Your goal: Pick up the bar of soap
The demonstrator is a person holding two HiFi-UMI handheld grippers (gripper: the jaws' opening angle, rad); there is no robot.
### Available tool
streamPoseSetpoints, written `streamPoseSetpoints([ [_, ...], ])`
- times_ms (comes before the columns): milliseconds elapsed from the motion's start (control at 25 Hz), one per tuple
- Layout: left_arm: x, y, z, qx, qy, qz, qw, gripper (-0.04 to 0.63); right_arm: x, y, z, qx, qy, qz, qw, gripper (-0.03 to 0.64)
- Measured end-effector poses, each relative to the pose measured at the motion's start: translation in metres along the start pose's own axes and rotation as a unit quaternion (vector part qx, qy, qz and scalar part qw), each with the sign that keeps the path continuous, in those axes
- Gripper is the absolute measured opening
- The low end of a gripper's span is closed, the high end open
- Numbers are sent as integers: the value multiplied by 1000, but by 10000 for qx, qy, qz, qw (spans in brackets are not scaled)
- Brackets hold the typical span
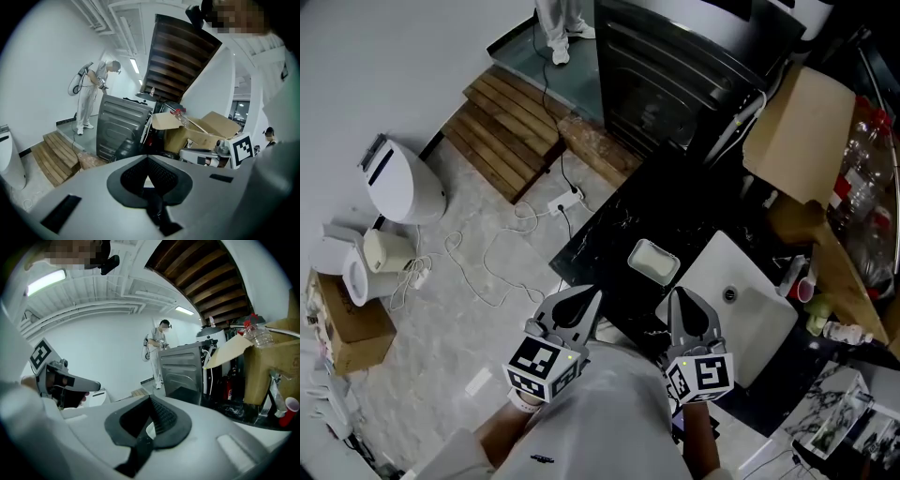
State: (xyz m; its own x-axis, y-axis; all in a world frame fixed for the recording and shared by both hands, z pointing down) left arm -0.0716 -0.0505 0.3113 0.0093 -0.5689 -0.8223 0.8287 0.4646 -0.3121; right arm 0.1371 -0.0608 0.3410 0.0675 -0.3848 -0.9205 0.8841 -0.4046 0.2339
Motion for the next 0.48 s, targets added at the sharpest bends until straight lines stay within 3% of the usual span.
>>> streamPoseSetpoints([
  [480, -15, -13, 30, -204, -271, -9, 9994, 6, -16, 11, 23, 71, -326, -421, 9986, 17],
])
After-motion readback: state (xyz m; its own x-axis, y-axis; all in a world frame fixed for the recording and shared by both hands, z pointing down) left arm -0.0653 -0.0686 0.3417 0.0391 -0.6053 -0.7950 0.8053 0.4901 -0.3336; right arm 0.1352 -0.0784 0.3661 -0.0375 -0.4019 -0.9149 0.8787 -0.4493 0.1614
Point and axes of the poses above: the fingertips, and each gripper's own axes: z forward along the fingers, y to its right, x out of its top, the point moved 7 cm from there along -z, backward along the fingers, and after that the axes turned 3 degrees about -x, right-handed, at the moved point
